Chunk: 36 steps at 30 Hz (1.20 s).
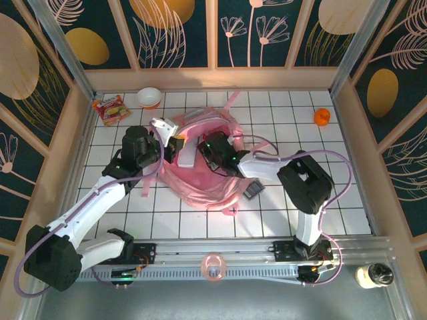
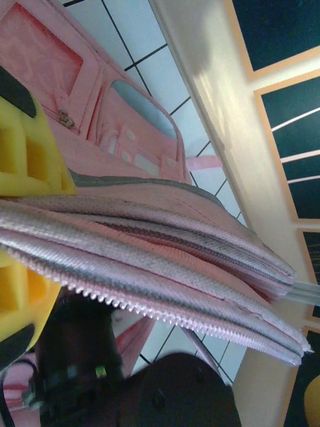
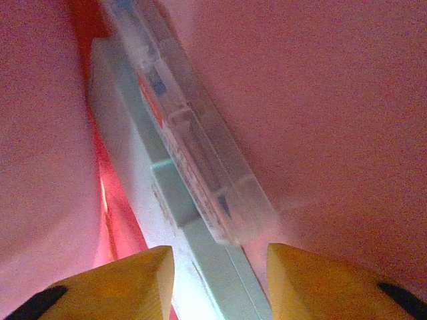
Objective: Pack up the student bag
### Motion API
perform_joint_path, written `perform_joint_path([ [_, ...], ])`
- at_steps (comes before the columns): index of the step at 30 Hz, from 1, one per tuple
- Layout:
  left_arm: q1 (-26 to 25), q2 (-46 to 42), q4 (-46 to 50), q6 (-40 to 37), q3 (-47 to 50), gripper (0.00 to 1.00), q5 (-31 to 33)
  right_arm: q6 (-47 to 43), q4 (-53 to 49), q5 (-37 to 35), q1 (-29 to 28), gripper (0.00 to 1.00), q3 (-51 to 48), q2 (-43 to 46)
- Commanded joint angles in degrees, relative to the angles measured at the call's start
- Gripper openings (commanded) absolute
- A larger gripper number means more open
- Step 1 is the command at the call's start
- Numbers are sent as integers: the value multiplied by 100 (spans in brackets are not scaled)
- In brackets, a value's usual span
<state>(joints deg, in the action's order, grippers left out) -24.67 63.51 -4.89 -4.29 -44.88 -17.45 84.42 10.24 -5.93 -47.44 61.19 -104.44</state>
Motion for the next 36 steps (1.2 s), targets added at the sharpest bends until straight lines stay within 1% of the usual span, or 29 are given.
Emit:
perform_joint_path([
  [1, 14, -319, -446, -395, 34, 0, -320, -842, -126, -366, -91, 44, -454, 914],
  [3, 14, -329, -237, -622, 84, 0, -505, -1188, -356, -459, -172, 46, -811, 1413],
  [4, 14, -330, -118, -696, 88, 6, -628, -1424, -439, -502, -217, 47, -991, 1697],
  [5, 14, -336, -35, -669, 88, 14, -740, -1568, -515, -584, -279, 47, -1191, 1952],
  [7, 14, -394, 50, -433, 98, 40, -969, -1866, -737, -696, -394, 48, -1562, 2522],
  [9, 20, -459, 168, -229, 103, 56, -1093, -2168, -863, -497, -433, 48, -1837, 3026],
  [10, 27, -479, 254, -73, 73, 61, -1054, -2229, -1024, -398, -441, 49, -1937, 3277],
  [11, 23, -487, 356, 54, 32, 65, -988, -2263, -1216, -373, -446, 49, -1980, 3443],
  [14, 45, -471, 708, 306, -106, 75, -966, -2416, -1846, -660, -560, 49, -2041, 3963],
  [17, 227, -479, 735, 858, -57, 77, -897, -2839, -2326, -1186, -743, 50, -1970, 4414],
  [20, 657, -468, 667, 1471, 51, 77, -1135, -3457, -2694, -1673, -890, 52, -1794, 4742],
  [23, 948, -479, 603, 1926, 192, 76, -1143, -4519, -2445, -1819, -999, 59, -1759, 4941],
  [25, 1023, -471, 620, 2028, 278, 76, -1175, -5264, -2251, -1838, -1078, 62, -1688, 4915],
  [28, 1047, -559, 441, 2191, 439, 75, -1610, -6178, -2124, -1872, -1172, 65, -1410, 4750],
  [29, 1047, -603, 375, 2302, 503, 76, -1590, -6434, -2070, -1851, -1207, 65, -1343, 4676],
  [32, 1090, -602, 336, 2629, 723, 77, -1172, -7515, -1831, -1682, -1375, 66, -1243, 4317],
  [34, 1144, -425, 361, 2829, 845, 77, -993, -8186, -1785, -1600, -1579, 66, -1162, 3896],
  [36, 1166, -214, 340, 3068, 930, 76, -891, -8607, -1879, -1629, -1818, 67, -991, 3306],
])
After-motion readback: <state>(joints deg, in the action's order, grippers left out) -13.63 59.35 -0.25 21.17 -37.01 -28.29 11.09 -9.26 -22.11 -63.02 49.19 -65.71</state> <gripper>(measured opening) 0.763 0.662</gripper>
